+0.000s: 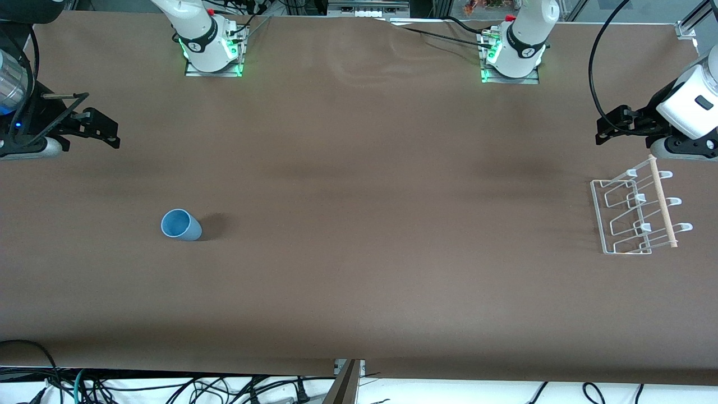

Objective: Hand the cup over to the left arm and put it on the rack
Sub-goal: 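Reach the right gripper to the blue cup and grasp it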

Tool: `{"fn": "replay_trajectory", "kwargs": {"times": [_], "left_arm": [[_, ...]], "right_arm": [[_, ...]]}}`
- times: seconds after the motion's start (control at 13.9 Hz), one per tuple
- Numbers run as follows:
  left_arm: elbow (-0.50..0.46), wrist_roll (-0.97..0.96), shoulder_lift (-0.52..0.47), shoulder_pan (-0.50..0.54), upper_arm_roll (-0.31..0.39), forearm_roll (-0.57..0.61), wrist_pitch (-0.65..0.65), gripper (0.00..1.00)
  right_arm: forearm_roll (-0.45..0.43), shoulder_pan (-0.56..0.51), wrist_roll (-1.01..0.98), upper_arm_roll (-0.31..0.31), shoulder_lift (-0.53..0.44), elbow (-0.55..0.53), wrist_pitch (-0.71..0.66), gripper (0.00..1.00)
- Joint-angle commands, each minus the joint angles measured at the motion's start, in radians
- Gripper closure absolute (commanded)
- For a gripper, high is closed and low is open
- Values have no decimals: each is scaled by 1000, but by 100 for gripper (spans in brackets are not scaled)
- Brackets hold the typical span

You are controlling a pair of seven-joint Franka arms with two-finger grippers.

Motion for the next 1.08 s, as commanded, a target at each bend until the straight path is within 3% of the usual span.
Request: {"fn": "replay_trajectory", "kwargs": {"times": [0.0,0.29,0.65,1.01], "left_arm": [[5,5,-7,5,0,-6,-15,0],[2,1,-10,3,-14,-3,-18,0],[2,-4,-10,3,-15,-3,-38,0],[4,-6,-10,2,-19,-3,-41,0]], "right_arm": [[-11,-20,-24,-9,48,31,-11,0],[-6,-40,-90,-12,193,3,87,0],[-14,-45,-129,-32,399,-52,382,0],[-14,-42,-113,-33,528,-52,525,0]]}}
